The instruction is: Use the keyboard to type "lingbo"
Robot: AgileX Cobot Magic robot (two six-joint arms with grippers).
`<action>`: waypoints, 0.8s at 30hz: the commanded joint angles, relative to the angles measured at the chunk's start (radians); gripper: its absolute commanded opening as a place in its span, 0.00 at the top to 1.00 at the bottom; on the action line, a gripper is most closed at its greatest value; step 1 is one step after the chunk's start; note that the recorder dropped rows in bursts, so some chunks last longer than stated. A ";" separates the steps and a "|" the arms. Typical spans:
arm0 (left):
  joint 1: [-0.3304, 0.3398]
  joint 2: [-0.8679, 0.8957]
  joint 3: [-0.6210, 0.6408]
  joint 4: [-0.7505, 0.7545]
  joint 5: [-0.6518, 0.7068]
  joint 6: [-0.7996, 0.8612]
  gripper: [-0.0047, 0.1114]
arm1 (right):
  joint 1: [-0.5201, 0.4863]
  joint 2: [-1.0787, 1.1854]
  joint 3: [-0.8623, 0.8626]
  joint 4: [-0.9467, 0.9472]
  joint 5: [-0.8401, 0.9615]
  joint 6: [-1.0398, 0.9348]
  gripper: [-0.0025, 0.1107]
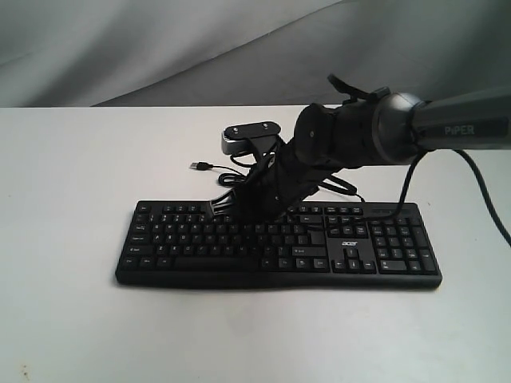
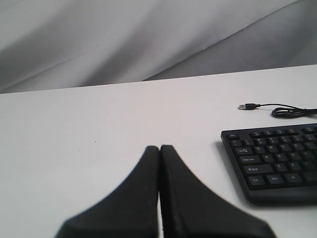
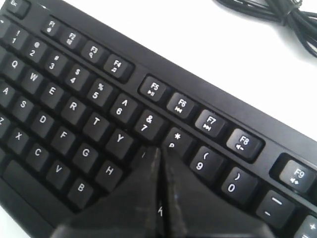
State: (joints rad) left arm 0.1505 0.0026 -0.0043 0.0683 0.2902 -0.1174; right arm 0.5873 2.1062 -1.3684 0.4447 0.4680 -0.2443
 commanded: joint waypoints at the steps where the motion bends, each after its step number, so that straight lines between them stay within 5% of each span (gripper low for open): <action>1: 0.002 -0.003 0.004 -0.008 -0.005 -0.004 0.96 | -0.009 0.025 -0.007 0.007 0.004 -0.010 0.98; 24: 0.002 -0.003 0.004 -0.008 -0.005 -0.004 0.96 | 0.034 -0.061 -0.007 0.005 0.067 -0.017 0.98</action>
State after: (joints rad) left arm 0.1505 0.0026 -0.0043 0.0683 0.2902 -0.1174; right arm 0.5968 2.0554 -1.3700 0.4580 0.5044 -0.2504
